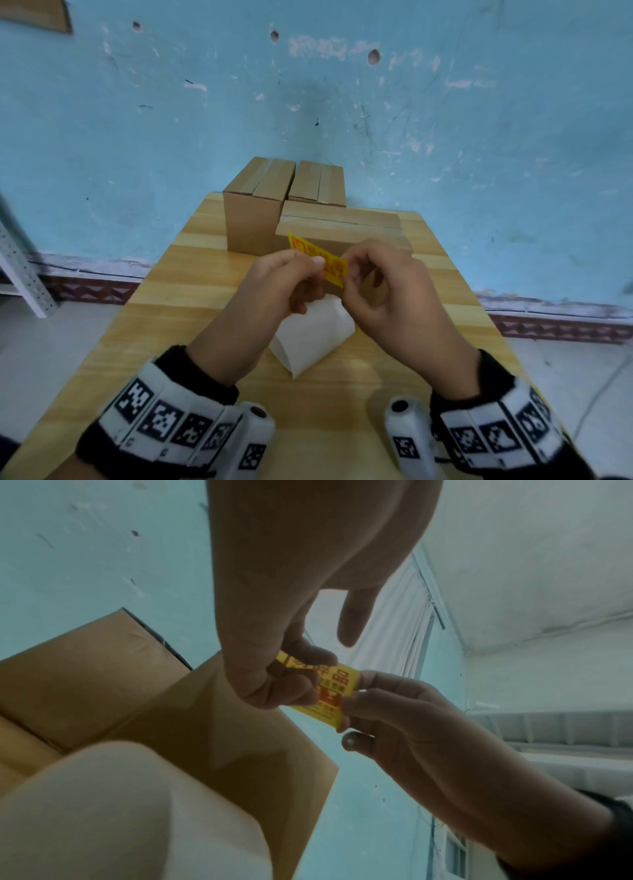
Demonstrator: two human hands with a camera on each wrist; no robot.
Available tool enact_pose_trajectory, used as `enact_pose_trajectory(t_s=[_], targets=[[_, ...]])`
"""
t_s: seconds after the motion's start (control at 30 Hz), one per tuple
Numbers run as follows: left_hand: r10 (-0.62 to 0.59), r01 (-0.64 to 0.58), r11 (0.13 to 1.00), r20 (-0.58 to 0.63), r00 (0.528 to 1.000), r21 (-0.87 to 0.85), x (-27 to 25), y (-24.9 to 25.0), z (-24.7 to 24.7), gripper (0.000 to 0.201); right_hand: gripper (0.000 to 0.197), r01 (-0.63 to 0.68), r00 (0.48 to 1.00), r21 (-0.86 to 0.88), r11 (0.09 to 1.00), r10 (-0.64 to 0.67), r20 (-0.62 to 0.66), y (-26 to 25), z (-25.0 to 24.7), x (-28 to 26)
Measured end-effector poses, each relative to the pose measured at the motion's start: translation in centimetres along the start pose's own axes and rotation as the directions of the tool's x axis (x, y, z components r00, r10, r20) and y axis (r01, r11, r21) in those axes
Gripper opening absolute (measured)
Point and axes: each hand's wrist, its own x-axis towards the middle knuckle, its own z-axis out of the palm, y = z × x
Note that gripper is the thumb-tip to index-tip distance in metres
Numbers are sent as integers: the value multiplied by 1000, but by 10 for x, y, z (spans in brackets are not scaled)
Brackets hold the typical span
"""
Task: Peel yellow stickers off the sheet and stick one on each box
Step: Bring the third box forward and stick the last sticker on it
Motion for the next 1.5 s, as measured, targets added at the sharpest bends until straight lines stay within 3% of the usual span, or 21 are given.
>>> enact_pose_trajectory(t_s=[0.1,0.17,0.3,0.37,0.47,0.63,0.87,1.03,1.1,1.2,1.27,1.33,1.4,1.5], targets=[[78,-50,986,-176,981,160,5,-3,-8,9,30,-153,987,167,974,160,-26,8,-5,3],[117,-63,968,-218,969,242,8,-5,-15,20,33,-260,963,318,912,268,18,16,-8,5],[162,-129,932,-70,984,339,9,-1,-18,6,24,-408,909,513,756,392,145,27,-10,6],[184,-151,930,-70,980,335,10,-2,-20,11,21,-425,902,528,735,393,178,28,-10,5],[126,-102,941,-55,990,324,11,-4,-24,14,15,-418,906,549,724,381,186,33,-12,5],[58,-37,985,-118,991,170,11,-7,-25,13,10,-428,904,540,724,350,247,40,-14,3],[14,5,971,-76,997,240,15,-5,-30,13,5,-476,879,483,734,395,266,43,-15,3],[-34,43,979,-50,998,200,15,-6,-29,22,22,-433,900,423,796,411,146,43,-6,3],[-5,17,968,-51,999,249,14,-5,-28,12,20,-435,897,414,799,426,119,44,-3,3],[-29,29,946,-6,1000,322,13,-3,-31,10,43,-483,865,475,735,485,129,46,2,1],[-61,52,938,16,998,342,13,-4,-34,13,38,-497,858,515,698,484,172,45,2,0],[-59,61,931,-17,998,359,14,-4,-34,18,11,-480,873,495,725,453,182,41,-2,0],[7,10,902,-38,999,432,15,-6,-32,20,18,-457,886,445,770,439,150,41,-5,1],[131,-96,759,-7,991,644,19,-8,-27,12,21,-425,905,170,889,420,66,52,-3,2]])
